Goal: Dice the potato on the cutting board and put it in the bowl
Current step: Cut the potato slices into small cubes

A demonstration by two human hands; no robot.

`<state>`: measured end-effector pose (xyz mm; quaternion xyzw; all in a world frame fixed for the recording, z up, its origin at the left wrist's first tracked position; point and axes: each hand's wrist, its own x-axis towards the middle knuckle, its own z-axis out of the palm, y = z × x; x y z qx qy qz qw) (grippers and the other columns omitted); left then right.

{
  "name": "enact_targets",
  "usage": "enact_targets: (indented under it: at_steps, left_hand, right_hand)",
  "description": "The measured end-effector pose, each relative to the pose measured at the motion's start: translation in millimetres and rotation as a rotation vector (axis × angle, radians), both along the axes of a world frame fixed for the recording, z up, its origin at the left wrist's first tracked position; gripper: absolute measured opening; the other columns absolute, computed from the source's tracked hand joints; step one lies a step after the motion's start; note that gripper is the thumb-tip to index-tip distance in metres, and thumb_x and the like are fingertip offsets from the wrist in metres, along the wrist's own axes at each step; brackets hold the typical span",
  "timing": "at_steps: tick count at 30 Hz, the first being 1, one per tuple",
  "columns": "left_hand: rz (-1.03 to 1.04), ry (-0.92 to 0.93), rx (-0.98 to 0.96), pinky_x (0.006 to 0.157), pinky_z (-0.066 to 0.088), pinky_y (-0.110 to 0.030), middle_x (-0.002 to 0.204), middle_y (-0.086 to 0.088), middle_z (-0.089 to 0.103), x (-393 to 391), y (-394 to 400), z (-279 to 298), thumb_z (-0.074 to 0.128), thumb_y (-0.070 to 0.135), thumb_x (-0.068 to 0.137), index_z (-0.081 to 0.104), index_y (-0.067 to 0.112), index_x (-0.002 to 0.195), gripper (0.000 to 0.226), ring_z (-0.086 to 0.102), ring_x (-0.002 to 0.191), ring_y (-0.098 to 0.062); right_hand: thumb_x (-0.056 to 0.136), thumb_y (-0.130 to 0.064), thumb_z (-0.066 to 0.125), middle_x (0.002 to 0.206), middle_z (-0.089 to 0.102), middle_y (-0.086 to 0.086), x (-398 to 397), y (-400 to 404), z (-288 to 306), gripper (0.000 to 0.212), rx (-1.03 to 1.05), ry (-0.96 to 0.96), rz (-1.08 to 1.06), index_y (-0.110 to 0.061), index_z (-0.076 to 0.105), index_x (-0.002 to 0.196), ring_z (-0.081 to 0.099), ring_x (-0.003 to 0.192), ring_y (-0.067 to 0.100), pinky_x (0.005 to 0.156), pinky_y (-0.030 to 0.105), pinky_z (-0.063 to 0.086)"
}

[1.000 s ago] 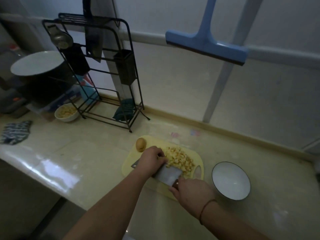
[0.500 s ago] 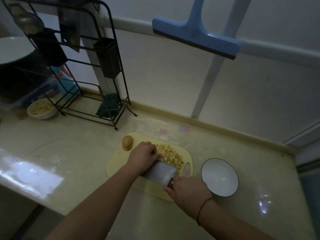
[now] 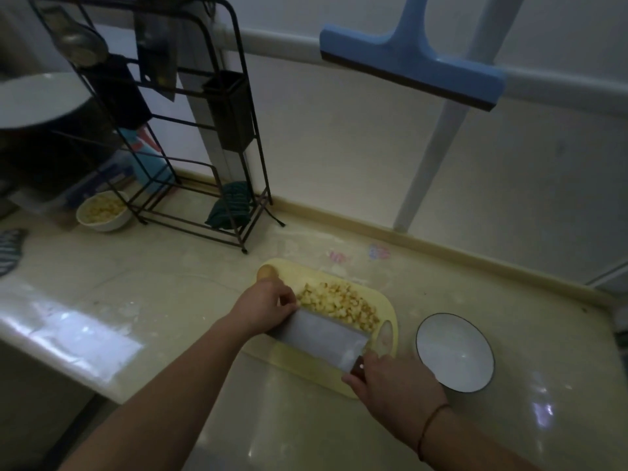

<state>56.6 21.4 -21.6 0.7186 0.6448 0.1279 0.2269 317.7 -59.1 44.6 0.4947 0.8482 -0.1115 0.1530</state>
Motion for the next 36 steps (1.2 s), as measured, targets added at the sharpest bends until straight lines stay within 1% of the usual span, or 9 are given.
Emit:
enact_targets:
  at_steps: [9,12,18,22,24,26,30,33,36]
  left_hand:
    - [0.147,0.046,0.187,0.082,0.047,-0.034,0.110,-0.003,0.066,-6.3,24.4,1.9,0.069,0.023,0.090,0.075,0.016,0.107,0.019,0.059,0.106,-0.026]
    - [0.258,0.131,0.047,0.093,0.047,-0.038,0.133,-0.002,0.054,-28.3,37.2,5.6,0.065,0.033,0.090,0.063,0.018,0.130,0.043,0.053,0.121,-0.026]
    - [0.164,0.147,-0.139,0.091,0.047,-0.034,0.124,-0.008,0.053,-34.4,46.1,-4.5,0.071,0.032,0.084,0.060,0.014,0.130,0.051,0.057,0.110,-0.028]
    - [0.209,0.103,-0.162,0.092,0.048,-0.035,0.124,-0.010,0.052,-33.8,51.7,-3.2,0.076,0.027,0.081,0.060,0.014,0.130,0.053,0.056,0.111,-0.030]
    - [0.213,0.094,-0.174,0.093,0.048,-0.036,0.126,-0.010,0.051,-35.4,53.6,-2.8,0.077,0.027,0.080,0.060,0.015,0.131,0.055,0.055,0.113,-0.029]
    - [0.192,0.090,-0.182,0.094,0.049,-0.036,0.127,-0.009,0.051,-35.9,53.7,-1.3,0.078,0.028,0.080,0.060,0.017,0.130,0.054,0.054,0.114,-0.028]
    - [0.130,0.103,-0.193,0.093,0.049,-0.034,0.124,-0.006,0.049,-34.7,51.9,-0.5,0.080,0.027,0.079,0.058,0.020,0.128,0.055,0.054,0.111,-0.025]
    - [0.097,0.116,-0.185,0.092,0.050,-0.035,0.122,-0.005,0.050,-33.8,49.4,-2.4,0.081,0.026,0.077,0.057,0.019,0.127,0.056,0.054,0.107,-0.025]
    - [0.101,0.111,-0.180,0.090,0.050,-0.034,0.120,-0.004,0.049,-34.7,48.4,-2.6,0.082,0.025,0.075,0.057,0.019,0.125,0.056,0.053,0.106,-0.024]
  right_hand:
    - [0.098,-0.059,0.024,0.111,0.065,0.006,0.5,-2.3,-4.6,0.060,0.016,0.024,-0.032,-0.013,0.042,0.132,0.064,0.095,0.026,0.055,0.035,0.030]
    - [0.098,-0.061,0.024,0.109,0.066,0.005,3.5,-4.4,-7.6,0.061,0.008,0.003,-0.039,-0.015,0.042,0.133,0.064,0.093,0.025,0.051,0.033,0.027]
    - [0.084,-0.071,0.000,0.105,0.067,0.001,5.0,-7.3,-14.4,0.076,0.018,-0.011,-0.047,-0.022,0.049,0.114,0.066,0.091,0.023,0.045,0.028,0.016]
    - [0.095,-0.065,0.018,0.107,0.066,0.002,1.1,-5.7,-8.3,0.056,-0.005,0.009,-0.101,-0.021,0.049,0.112,0.065,0.094,0.024,0.046,0.027,0.017]
    - [0.087,-0.072,0.003,0.106,0.066,0.001,-0.1,-5.7,-9.0,0.071,0.047,0.026,-0.091,-0.022,0.048,0.111,0.065,0.093,0.022,0.046,0.027,0.016]
    - [0.069,-0.070,-0.013,0.099,0.068,0.001,0.8,-4.7,-9.8,0.087,0.085,0.039,-0.105,-0.023,0.051,0.106,0.067,0.085,0.021,0.044,0.026,0.013]
    - [0.085,-0.062,0.022,0.049,0.057,0.004,-1.2,-0.2,-6.1,0.062,0.134,-0.058,-0.102,-0.019,0.062,0.066,0.055,0.037,0.014,0.040,0.026,-0.003]
    - [0.094,-0.063,0.016,0.091,0.067,0.002,3.0,-3.8,-15.5,0.056,0.157,0.068,-0.072,-0.022,0.054,0.101,0.066,0.078,0.021,0.043,0.029,0.017]
    - [0.088,-0.071,0.002,0.102,0.065,0.000,1.8,-2.9,-16.8,0.069,0.101,0.037,-0.055,-0.024,0.048,0.110,0.065,0.088,0.022,0.045,0.028,0.018]
